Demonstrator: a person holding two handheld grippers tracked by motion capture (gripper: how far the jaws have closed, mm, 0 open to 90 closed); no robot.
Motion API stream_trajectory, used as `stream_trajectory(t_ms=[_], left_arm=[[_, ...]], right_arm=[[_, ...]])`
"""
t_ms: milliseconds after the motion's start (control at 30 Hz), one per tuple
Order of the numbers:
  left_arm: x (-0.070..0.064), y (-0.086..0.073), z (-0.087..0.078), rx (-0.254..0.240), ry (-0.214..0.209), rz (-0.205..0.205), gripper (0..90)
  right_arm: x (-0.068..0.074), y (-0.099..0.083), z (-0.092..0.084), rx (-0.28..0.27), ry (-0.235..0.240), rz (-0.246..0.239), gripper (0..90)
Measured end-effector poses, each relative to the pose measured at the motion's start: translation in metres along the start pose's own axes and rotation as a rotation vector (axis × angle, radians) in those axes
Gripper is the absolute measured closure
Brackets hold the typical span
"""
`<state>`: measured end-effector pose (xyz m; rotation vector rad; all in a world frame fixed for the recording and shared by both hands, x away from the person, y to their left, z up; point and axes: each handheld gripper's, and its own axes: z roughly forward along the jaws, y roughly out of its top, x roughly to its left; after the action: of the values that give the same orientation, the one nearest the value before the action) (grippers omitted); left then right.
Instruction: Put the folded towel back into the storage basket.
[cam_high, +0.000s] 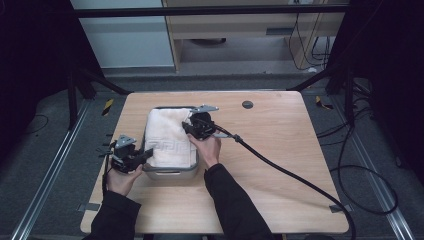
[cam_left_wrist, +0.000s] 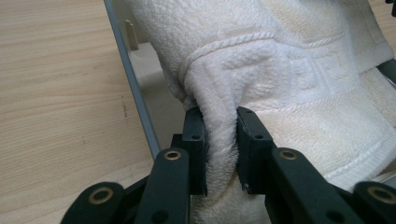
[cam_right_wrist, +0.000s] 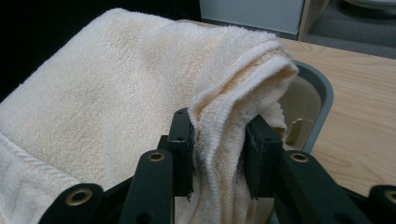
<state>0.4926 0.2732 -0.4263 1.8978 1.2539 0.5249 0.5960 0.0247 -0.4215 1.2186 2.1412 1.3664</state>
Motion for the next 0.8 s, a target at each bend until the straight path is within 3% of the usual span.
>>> stream_trajectory(t_ms=[433, 800], left_arm=[[0.0, -0.003, 0.008, 0.045, 0.024, 0.019, 72.7], [0.0, -0.003, 0.007, 0.032, 0.039, 0.02, 69.2]], right_arm=[[0.0, -0.009, 0.006, 0.024, -0.029, -0.04, 64.7], [0.0, -0.011, 0.006, 0.044, -0.056, -0.102, 60.7]])
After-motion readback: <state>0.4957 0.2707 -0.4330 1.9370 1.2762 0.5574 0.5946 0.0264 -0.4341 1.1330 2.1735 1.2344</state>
